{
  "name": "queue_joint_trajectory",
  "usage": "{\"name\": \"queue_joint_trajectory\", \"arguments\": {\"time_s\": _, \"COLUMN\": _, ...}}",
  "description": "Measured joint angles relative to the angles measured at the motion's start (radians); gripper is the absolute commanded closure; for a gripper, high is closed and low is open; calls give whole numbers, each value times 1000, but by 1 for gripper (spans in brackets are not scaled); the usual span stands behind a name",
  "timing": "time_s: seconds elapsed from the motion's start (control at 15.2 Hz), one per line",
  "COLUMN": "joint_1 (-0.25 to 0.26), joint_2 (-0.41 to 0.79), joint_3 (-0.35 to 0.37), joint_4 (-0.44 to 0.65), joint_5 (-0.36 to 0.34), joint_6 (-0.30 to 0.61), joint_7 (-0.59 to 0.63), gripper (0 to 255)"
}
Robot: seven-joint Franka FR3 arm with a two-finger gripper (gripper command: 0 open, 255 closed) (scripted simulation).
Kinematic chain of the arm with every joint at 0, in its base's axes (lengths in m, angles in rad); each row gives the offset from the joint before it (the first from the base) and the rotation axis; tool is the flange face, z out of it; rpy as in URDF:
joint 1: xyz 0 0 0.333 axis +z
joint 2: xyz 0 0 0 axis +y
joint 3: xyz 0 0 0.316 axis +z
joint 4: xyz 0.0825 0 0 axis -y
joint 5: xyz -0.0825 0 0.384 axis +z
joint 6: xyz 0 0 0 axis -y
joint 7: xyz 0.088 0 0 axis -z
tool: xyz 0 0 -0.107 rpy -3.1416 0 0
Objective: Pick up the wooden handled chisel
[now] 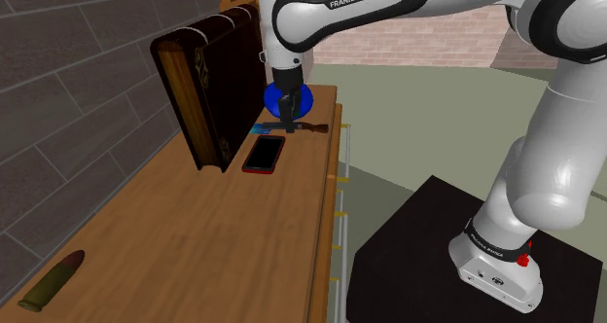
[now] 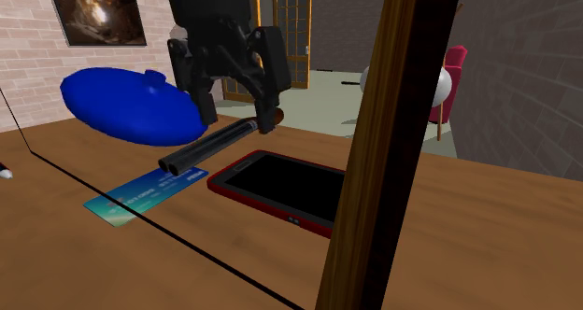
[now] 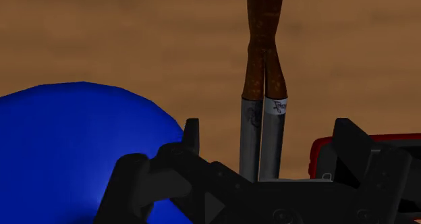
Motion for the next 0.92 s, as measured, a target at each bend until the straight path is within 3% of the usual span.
{"name": "queue_joint_trajectory", "arguments": {"time_s": 0.07, "joint_1": 0, "joint_2": 1, "joint_3": 0, "joint_4": -3, "joint_5": 0, "joint_6": 4, "joint_7": 0, "gripper": 255}}
{"name": "queue_joint_trajectory", "arguments": {"time_s": 0.92, "joint_1": -1, "joint_2": -1, "joint_3": -1, "joint_4": 14, "joint_5": 0, "joint_6": -14, "joint_7": 0, "gripper": 255}}
